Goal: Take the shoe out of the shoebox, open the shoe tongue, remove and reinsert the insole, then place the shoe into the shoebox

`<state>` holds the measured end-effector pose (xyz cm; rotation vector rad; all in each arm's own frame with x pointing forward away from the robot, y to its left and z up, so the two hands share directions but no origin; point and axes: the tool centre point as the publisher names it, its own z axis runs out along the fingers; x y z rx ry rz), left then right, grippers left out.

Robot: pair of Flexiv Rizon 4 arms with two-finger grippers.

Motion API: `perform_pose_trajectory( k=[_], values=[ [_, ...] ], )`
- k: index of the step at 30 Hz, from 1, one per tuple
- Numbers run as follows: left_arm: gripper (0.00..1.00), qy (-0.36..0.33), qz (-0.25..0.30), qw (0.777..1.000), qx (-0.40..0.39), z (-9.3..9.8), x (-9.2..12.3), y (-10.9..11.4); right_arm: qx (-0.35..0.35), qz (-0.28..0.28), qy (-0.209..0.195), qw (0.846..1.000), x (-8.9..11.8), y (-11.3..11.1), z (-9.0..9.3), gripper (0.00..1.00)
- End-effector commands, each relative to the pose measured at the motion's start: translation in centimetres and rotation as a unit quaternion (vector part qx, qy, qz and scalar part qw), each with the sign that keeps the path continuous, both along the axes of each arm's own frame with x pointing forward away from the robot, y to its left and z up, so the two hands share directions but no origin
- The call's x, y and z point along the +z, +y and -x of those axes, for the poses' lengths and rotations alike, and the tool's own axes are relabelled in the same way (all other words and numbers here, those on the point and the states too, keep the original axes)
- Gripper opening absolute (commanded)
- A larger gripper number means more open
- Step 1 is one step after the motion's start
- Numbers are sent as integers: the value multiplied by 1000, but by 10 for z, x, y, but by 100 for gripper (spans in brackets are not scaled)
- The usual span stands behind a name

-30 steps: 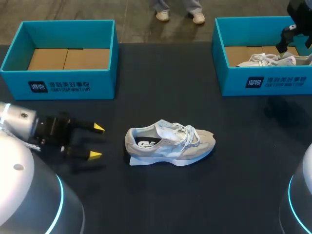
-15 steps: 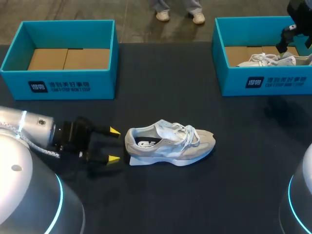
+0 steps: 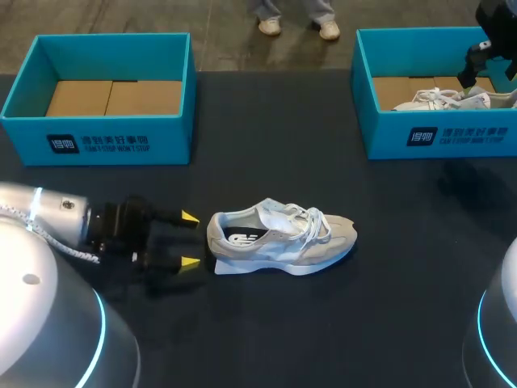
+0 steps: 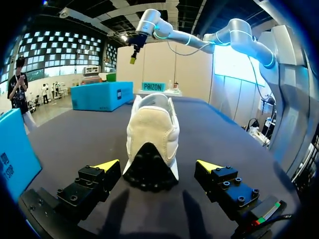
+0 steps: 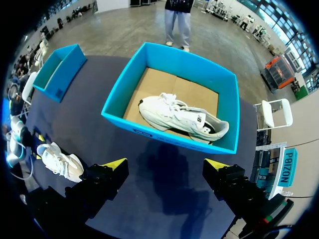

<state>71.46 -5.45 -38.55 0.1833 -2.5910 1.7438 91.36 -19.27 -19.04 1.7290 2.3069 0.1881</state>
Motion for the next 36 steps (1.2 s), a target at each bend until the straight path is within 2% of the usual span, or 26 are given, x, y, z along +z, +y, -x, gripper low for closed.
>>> perform_pose_trajectory(
  k=[1,9,36],
  values=[
    [100,-3,4,1000,15,6,-8,-11,0,0,-1,1000,-1,0,0,100],
    [100,-8,-11,1000,13,12,-20,-24,0,0,-1,1000,-1,0,0,100],
    [100,-54,-36,998,27,-8,-11,-40,0,0,-1,1000,-1,0,0,100]
  ],
)
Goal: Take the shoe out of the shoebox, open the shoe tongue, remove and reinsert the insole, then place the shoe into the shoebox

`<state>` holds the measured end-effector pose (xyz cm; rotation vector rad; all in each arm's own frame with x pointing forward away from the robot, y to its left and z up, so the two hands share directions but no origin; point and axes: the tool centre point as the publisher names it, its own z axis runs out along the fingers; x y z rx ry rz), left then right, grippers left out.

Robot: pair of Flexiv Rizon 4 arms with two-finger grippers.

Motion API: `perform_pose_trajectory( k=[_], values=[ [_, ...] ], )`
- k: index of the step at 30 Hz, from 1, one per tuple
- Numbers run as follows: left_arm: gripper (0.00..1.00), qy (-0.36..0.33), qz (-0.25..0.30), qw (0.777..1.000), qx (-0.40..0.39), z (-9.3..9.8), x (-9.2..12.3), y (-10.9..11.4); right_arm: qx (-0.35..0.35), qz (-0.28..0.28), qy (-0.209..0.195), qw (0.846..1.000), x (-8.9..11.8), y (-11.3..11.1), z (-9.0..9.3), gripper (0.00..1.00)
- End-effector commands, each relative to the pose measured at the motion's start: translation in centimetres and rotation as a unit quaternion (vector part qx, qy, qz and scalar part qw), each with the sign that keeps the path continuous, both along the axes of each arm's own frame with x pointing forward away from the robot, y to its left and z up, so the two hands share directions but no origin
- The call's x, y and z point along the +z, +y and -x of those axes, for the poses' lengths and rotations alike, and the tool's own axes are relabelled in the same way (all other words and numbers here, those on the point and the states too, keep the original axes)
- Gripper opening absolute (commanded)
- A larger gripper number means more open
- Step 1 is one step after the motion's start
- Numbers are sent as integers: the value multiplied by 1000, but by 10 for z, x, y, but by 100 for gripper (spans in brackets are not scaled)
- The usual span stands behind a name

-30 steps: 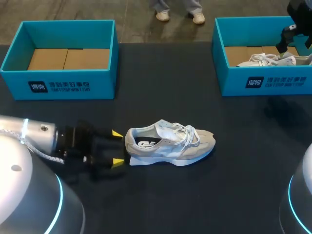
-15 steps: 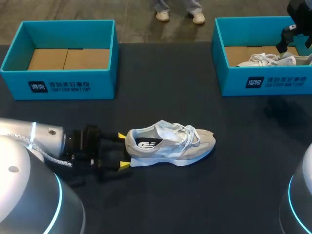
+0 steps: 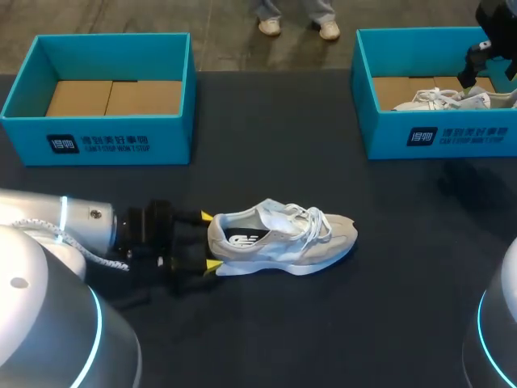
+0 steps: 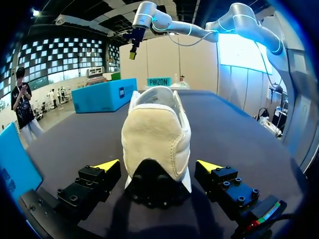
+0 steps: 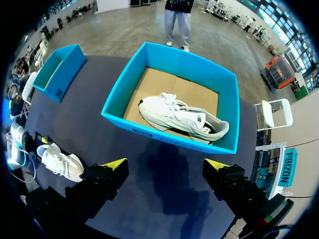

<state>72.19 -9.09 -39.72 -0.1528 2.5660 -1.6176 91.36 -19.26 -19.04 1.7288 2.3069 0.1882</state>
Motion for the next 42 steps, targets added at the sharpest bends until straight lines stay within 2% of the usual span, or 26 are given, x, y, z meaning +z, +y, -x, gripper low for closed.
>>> perform_pose_trajectory(
  k=[1,15,27,28,29,30,32,33,34,35,42],
  values=[
    [100,-3,-3,1000,2,-2,1,-4,0,0,-1,1000,-1,0,0,100],
    [100,-2,0,1000,-9,-3,-1,-20,0,0,-1,1000,-1,0,0,100],
    [100,2,-4,1000,-11,-2,-6,-23,0,0,-1,1000,-1,0,0,100],
    [92,2,-5,1000,-11,-3,-6,-22,0,0,-1,1000,-1,0,0,100],
    [75,1,-4,1000,-10,-3,-5,-22,0,0,-1,1000,-1,0,0,100],
    [49,1,-4,1000,-10,-3,-5,-22,0,0,-1,1000,-1,0,0,100],
    [40,1,-5,1000,-11,-3,-5,-21,0,0,-1,1000,-1,0,0,100],
    [20,1,-5,1000,-11,-3,-5,-21,0,0,-1,1000,-1,0,0,100],
    [8,2,-5,1000,-12,-4,-5,-21,0,0,-1,1000,-1,0,0,100],
    [0,2,-5,1000,-12,-4,-5,-20,0,0,-1,1000,-1,0,0,100],
    [0,1,-10,1000,-22,-8,-2,-16,0,0,-1,1000,-1,0,0,100]
  ],
)
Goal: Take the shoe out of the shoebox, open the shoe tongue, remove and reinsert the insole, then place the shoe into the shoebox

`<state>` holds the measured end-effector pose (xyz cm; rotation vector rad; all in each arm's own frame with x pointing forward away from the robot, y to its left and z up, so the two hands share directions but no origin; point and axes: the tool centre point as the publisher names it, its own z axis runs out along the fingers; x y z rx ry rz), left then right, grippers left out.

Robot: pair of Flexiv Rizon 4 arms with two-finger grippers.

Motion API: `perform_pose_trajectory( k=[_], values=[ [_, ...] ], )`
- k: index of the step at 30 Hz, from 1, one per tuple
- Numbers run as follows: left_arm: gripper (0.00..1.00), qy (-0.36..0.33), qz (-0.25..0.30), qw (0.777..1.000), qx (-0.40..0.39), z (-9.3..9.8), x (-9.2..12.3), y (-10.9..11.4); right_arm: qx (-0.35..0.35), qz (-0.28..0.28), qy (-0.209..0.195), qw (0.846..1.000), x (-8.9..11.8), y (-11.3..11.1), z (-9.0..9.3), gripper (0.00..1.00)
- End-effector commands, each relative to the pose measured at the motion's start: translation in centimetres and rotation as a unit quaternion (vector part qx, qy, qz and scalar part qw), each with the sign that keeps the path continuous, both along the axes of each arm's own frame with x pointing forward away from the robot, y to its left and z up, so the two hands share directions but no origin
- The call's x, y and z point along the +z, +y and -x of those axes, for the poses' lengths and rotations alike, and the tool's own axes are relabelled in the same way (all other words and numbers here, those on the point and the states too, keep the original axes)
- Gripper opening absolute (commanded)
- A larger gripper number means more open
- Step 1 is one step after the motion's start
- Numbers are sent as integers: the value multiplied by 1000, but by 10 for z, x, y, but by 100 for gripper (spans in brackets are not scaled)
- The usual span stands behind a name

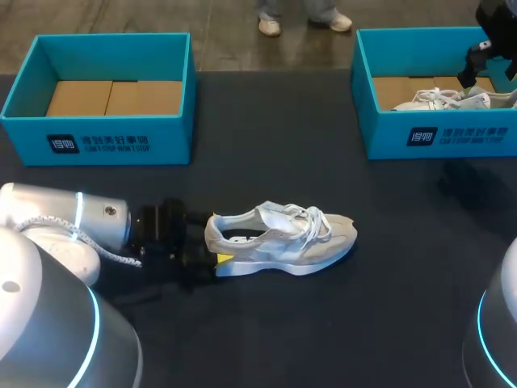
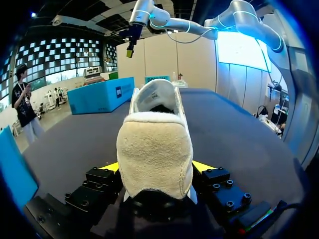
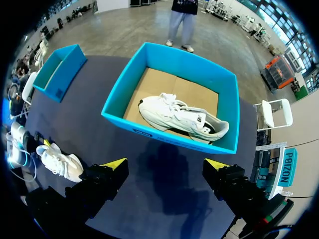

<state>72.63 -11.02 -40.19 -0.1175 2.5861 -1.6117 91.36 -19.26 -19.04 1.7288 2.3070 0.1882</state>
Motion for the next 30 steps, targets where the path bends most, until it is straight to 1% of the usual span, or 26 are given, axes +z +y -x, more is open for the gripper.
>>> perform_pose_trajectory(
  k=[1,12,14,16,20,21,23,24,25,27,28,29,30],
  values=[
    [0,2,-5,1000,-9,-4,3,4,0,0,-1,1000,-1,0,0,100],
    [0,1,-15,1000,-18,-17,4,15,0,0,-1,1000,-1,0,0,100],
    [0,-5,-29,999,-22,-21,3,17,0,0,-1,1000,-1,0,0,100],
    [0,-4,-33,999,-24,-24,2,20,0,0,-1,1000,-1,0,0,100],
    [2,-3,-40,999,-28,-30,0,22,0,0,-1,1000,-1,0,0,100],
    [5,-2,-41,999,-29,-31,-1,22,0,0,-1,1000,-1,0,0,100],
    [15,0,-38,999,-28,-31,-1,22,0,0,-1,1000,-1,0,0,100],
    [25,2,-37,999,-29,-31,-1,22,0,0,-1,1000,-1,0,0,100],
    [42,4,-34,999,-29,-31,-1,22,0,0,-1,1000,-1,0,0,100],
    [58,5,-33,999,-30,-30,1,22,0,0,-1,1000,-1,0,0,100],
    [73,5,-34,999,-32,-29,0,22,0,0,-1,1000,-1,0,0,100],
    [80,5,-35,999,-32,-29,0,22,0,0,-1,1000,-1,0,0,100],
    [81,5,-35,999,-32,-29,0,22,0,0,-1,1000,-1,0,0,100]
  ],
)
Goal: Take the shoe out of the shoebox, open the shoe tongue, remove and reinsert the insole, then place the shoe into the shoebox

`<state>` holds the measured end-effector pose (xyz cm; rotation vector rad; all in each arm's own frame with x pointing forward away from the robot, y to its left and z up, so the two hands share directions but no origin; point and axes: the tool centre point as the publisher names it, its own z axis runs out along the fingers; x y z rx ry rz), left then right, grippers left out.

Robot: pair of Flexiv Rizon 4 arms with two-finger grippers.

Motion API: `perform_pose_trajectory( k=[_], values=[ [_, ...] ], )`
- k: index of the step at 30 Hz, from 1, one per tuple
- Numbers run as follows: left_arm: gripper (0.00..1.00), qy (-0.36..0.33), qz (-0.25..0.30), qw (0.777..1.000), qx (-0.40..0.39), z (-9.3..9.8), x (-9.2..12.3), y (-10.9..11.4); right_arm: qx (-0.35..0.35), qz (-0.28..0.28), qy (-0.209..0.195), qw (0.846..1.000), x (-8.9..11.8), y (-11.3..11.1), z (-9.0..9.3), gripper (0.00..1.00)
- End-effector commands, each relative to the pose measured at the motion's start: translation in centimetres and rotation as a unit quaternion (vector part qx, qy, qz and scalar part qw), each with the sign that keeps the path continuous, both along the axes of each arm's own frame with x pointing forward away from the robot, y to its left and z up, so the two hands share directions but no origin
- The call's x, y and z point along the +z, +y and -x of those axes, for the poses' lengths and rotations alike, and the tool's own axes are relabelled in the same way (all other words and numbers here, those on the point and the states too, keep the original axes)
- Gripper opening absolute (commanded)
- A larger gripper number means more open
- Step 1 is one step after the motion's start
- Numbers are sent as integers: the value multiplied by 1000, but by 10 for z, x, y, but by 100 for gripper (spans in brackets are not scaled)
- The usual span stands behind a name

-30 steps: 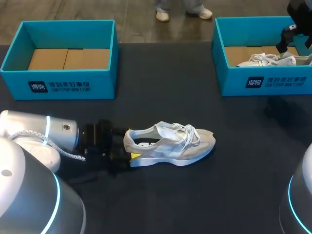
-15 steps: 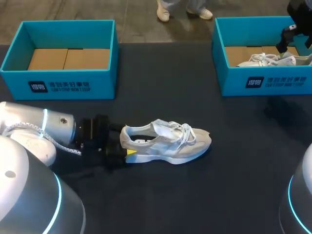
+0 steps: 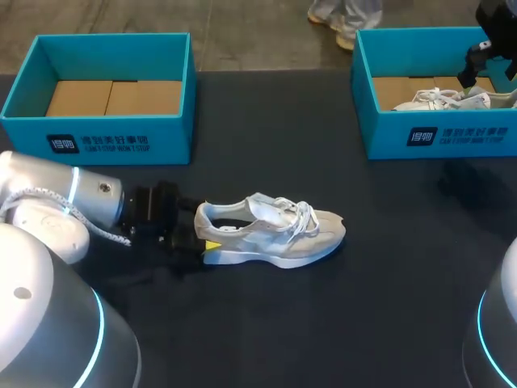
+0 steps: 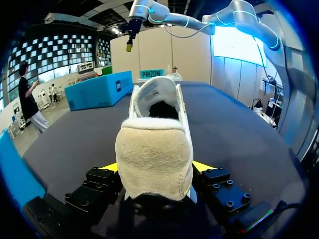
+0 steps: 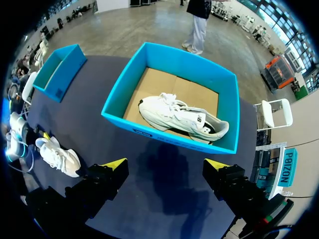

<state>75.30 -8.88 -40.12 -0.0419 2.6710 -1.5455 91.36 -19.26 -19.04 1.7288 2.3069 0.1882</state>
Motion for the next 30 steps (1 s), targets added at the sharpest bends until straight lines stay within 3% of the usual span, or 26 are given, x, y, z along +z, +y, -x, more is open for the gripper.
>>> perform_pose_trajectory(
  k=[1,2,4,7,19,21,24,25,30],
  values=[
    [82,1,-1,1000,-2,-2,-1,1,0,0,-1,1000,-1,0,0,100],
    [83,2,-2,1000,-2,-1,-1,1,0,0,-1,1000,-1,0,0,100],
    [95,3,-1,1000,-1,-1,-1,2,0,0,-1,1000,-1,0,0,100],
    [100,5,-2,1000,-2,1,-2,1,0,0,-1,1000,-1,0,0,100],
    [100,10,-13,1000,-3,2,-14,-2,0,0,-1,1000,-1,0,0,100],
    [95,11,-13,1000,-3,2,-15,-3,0,0,-1,1000,-1,0,0,100],
    [60,11,-15,1000,-4,1,-15,-4,0,0,-1,1000,-1,0,0,100],
    [34,10,-17,1000,-5,1,-15,-4,0,0,-1,1000,-1,0,0,100],
    [27,10,-19,1000,-8,1,-16,-5,0,0,-1,1000,-1,0,0,100]
  ],
)
